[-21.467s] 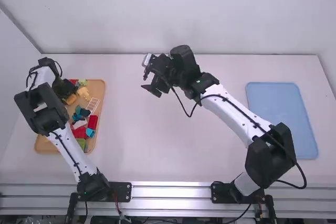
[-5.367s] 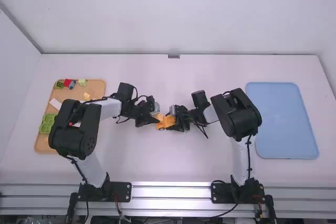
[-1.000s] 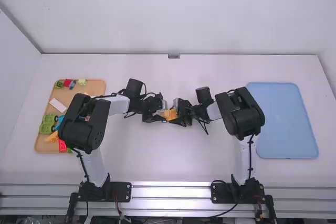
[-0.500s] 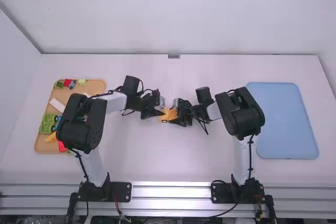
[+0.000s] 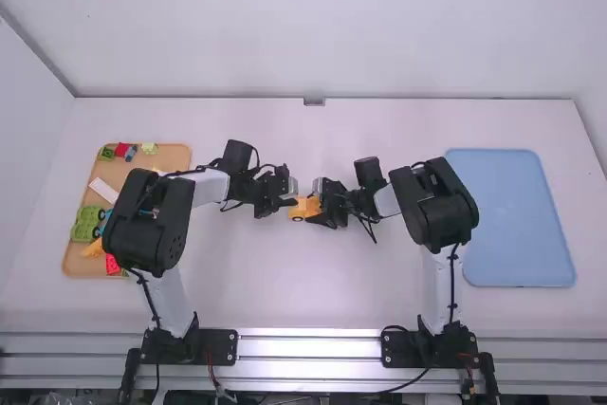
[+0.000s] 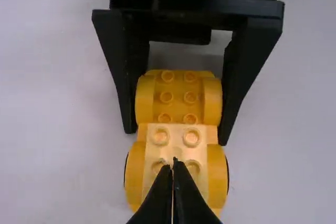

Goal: Assemble lego blocks to make yellow taxi

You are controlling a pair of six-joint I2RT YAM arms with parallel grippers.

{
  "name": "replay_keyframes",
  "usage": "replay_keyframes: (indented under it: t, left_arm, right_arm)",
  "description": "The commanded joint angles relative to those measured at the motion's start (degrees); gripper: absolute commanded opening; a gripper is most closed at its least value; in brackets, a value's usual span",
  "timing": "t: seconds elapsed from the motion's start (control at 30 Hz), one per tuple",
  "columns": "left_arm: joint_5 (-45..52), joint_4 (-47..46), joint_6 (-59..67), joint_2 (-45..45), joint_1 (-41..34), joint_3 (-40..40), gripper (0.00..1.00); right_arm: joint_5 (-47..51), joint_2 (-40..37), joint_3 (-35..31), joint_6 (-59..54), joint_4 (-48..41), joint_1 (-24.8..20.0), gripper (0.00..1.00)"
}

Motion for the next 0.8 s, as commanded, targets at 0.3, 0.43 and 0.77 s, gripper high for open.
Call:
replay_keyframes:
  t: [0.3, 0.43, 0.77]
  left_arm:
    - [-5.1, -0.4, 0.5, 4.2, -4.1, -0.5, 0.02]
    - [-11.6, -0.9, -1.7, 4.2, -5.0, -0.5, 0.02]
    - [-19.5, -4.5, -3.5, 4.1, -4.6, -0.4, 0.02]
  right_arm:
    - [1.4, 1.0, 0.4, 0.9, -0.7, 0.2, 0.62]
    - [1.4, 1.0, 0.4, 0.9, -0.7, 0.2, 0.62]
    - [1.4, 1.0, 0.4, 0.9, -0.7, 0.2, 0.62]
